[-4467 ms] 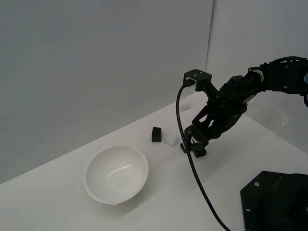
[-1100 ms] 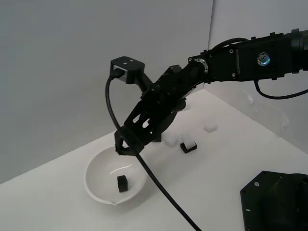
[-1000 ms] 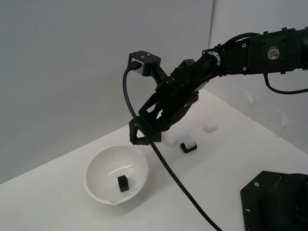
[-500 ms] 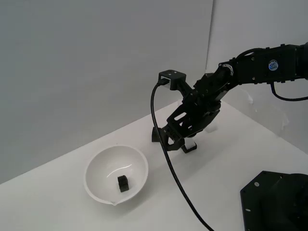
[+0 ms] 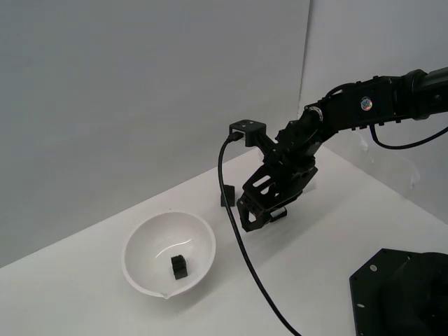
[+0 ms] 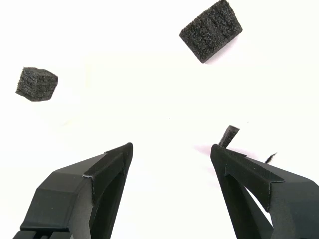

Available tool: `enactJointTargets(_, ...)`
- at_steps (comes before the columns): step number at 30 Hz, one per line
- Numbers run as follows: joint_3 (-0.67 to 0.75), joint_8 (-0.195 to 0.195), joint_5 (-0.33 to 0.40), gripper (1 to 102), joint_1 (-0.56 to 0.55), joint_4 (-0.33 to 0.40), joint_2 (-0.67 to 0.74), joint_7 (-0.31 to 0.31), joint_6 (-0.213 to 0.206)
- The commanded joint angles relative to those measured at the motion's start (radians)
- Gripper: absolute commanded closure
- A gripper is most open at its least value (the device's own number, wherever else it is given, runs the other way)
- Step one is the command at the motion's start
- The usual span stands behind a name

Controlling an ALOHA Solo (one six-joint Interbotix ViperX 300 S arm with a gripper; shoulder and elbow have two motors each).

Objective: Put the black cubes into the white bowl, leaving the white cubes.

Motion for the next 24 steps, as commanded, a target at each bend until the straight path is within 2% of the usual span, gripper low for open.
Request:
enactJointTargets(1, 0.012, 0.021, -0.005, 15, 0.023, 0.000, 0.005, 0.003, -0.006)
enactJointTargets(5, 0.011, 0.051, -0.006, 15, 0.109, 0.000, 0.000, 0.003, 0.023)
enactJointTargets(9, 0.015, 0.058, -0.009, 15, 0.196, 0.000, 0.006, 0.014, 0.101)
enactJointTargets(12, 0.025, 0.060, -0.008, 15, 0.241, -0.002, 0.014, 0.025, 0.138)
enactJointTargets(19, 0.046, 0.061, -0.008, 15, 0.272, 0.000, 0.037, 0.037, 0.144)
enactJointTargets(24, 0.095, 0.061, -0.015, 15, 0.278, -0.008, 0.087, 0.074, 0.144)
